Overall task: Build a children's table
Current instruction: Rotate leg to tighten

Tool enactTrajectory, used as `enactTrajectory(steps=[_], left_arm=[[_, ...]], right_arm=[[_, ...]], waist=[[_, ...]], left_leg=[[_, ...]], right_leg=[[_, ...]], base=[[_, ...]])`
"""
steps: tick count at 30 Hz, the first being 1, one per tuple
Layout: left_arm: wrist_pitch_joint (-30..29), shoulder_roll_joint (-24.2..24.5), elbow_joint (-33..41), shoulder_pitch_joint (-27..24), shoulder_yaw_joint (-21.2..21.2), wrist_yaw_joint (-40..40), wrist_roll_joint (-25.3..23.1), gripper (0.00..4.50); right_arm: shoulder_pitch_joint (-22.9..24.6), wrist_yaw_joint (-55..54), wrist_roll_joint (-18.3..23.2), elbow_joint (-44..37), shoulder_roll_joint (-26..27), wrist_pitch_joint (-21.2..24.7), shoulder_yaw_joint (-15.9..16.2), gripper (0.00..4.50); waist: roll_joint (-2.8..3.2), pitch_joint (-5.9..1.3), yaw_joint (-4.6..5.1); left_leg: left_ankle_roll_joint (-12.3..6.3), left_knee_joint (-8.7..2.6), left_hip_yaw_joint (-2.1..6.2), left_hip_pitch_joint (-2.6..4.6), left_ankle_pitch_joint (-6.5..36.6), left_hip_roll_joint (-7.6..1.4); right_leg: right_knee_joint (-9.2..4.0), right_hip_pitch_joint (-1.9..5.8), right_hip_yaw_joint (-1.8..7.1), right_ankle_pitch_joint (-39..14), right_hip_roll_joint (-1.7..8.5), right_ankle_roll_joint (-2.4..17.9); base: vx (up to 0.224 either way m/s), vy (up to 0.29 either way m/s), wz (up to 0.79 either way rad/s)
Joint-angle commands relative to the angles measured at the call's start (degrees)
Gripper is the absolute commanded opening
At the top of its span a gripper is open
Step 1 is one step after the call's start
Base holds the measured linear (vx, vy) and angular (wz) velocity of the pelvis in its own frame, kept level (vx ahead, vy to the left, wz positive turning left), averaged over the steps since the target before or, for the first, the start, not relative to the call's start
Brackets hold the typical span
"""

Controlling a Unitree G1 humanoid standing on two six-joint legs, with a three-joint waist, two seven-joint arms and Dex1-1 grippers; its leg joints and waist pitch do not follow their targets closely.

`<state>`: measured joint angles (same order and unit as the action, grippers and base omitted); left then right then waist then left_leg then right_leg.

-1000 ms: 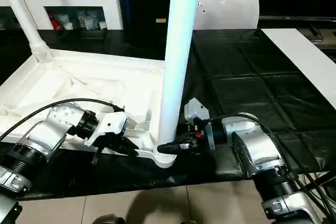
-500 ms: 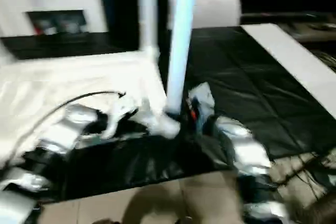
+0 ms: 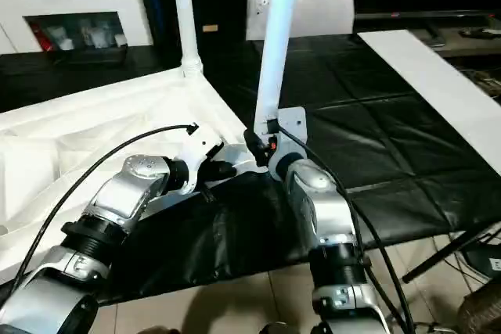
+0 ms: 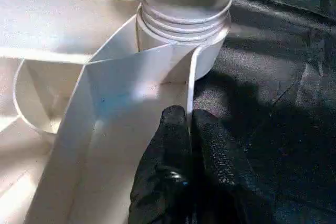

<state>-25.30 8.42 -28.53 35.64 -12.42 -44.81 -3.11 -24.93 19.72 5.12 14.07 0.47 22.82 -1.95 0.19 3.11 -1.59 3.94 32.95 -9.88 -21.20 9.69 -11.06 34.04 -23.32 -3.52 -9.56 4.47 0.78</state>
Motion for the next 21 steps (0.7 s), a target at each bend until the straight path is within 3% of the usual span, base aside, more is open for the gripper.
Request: enactTrajectory(steps=[1, 3, 5, 9, 12, 16, 18, 19, 20, 21], left_arm=[[2.45, -0.52, 3.01, 0.72, 1.19, 0.02, 2.4, 0.0], [3.95, 0.84, 3.71, -0.2, 0.71, -3.23, 3.0, 0.0], [6.74, 3.08, 3.56, -0.91, -0.74, -6.83, 2.49, 0.0], [8.86, 6.51, 3.79, -2.06, -2.86, -12.84, 2.49, 0.0], [12.66, 9.93, 4.23, -2.76, -5.3, -19.49, 2.32, 0.0], [16.65, 13.7, 3.28, -2.7, -7.91, -25.54, 1.18, 0.0], [18.36, 14.94, 2.54, -2.55, -8.79, -27.86, 0.8, 0.0], [19.28, 15.47, 2.18, -2.45, -9.18, -28.93, 0.59, 0.0], [20.31, 16.16, 1.98, -2.39, -9.72, -30.28, 0.34, 0.0], [20.99, 16.95, 1.86, -2.34, -10.18, -31.87, 0.35, 0.0]], right_arm=[[1.28, 7.35, 2.68, -2.13, 0.42, 0.0, 6.2, 3.51], [2.71, 11.49, 3.18, -3.2, -3.04, -0.71, 6.91, 3.51], [4.32, 17.38, 2.91, -3.99, -7.87, -2.38, 8.5, 3.84], [5.74, 25.31, 3.57, -5.16, -13.23, -3.22, 9.63, 4.13], [5.94, 32.88, 5.5, -5.74, -17.07, -3.9, 9.47, 4.13], [5.2, 40.37, 7.14, -4.38, -21.3, -5.56, 10.4, 4.13], [4.84, 43.1, 7.47, -3.93, -22.8, -6.19, 10.99, 4.13], [4.69, 44.47, 7.71, -3.84, -23.39, -6.25, 11.22, 4.13], [4.48, 45.91, 7.88, -3.73, -23.98, -6.38, 11.45, 4.13], [4.14, 47.78, 8.15, -3.44, -24.62, -6.59, 11.76, 4.13]], waist=[[0.4, -4.28, -0.4], [0.39, -4.31, -0.44], [0.33, -4.24, -0.46], [0.41, -3.86, -0.61], [0.39, -3.67, -0.63], [0.5, -3.75, -0.88], [0.51, -3.75, -1.2], [-0.01, -3.72, -1.24], [0.25, -3.73, -1.61], [0.15, -3.78, -1.94]], left_leg=[[-2.43, -3.26, 0.31, 0.26, 9.52, -1.31], [-3.11, -3.14, 0.27, 0.13, 9.13, -1.33], [-3.57, -3.07, 0.19, 0.32, 9.81, -1.37], [-2.99, -3.31, 0.21, 0.47, 12.83, -1.51], [-2.5, -3.51, 0.31, 0.64, 15.44, -1.72], [-2.32, -3.44, 0.35, 0.84, 15.59, -1.82], [-2.3, -3.44, 0.29, 0.9, 15.65, -1.88], [-2.39, -3.43, 0.21, 0.88, 15.45, -1.92], [-2.38, -3.45, 0.28, 0.89, 15.17, -1.93], [-2.4, -3.4, 0.2, 1.0, 14.87, -2.05]], right_leg=[[-3.56, 3.57, 2.26, -6.73, 2.96, 11.74], [-3.37, 3.89, 2.26, -4.91, 2.99, 12.47], [-3.54, 3.73, 2.24, -5.58, 2.96, 12.69], [-4.14, 3.55, 2.16, -12.36, 3.0, 11.75], [-4.39, 3.31, 2.21, -15.7, 3.1, 11.22], [-4.35, 3.11, 2.21, -15.83, 3.15, 11.34], [-4.28, 3.08, 2.24, -15.8, 3.18, 11.58], [-4.31, 3.04, 2.25, -15.7, 3.15, 11.61], [-4.15, 3.07, 2.23, -15.81, 3.21, 11.77], [-4.03, 2.99, 2.25, -15.61, 3.28, 11.85]], base=[[0.0, 0.0, 0.0], [0.0, 0.0, 0.0], [0.0, 0.0, 0.0], [0.0, 0.0, 0.0], [0.0, 0.0, 0.0], [0.0, 0.0, 0.0], [0.0, 0.0, 0.0], [0.0, 0.0, 0.0], [0.0, 0.0, 0.0], [0.0, 0.0, 0.0]])
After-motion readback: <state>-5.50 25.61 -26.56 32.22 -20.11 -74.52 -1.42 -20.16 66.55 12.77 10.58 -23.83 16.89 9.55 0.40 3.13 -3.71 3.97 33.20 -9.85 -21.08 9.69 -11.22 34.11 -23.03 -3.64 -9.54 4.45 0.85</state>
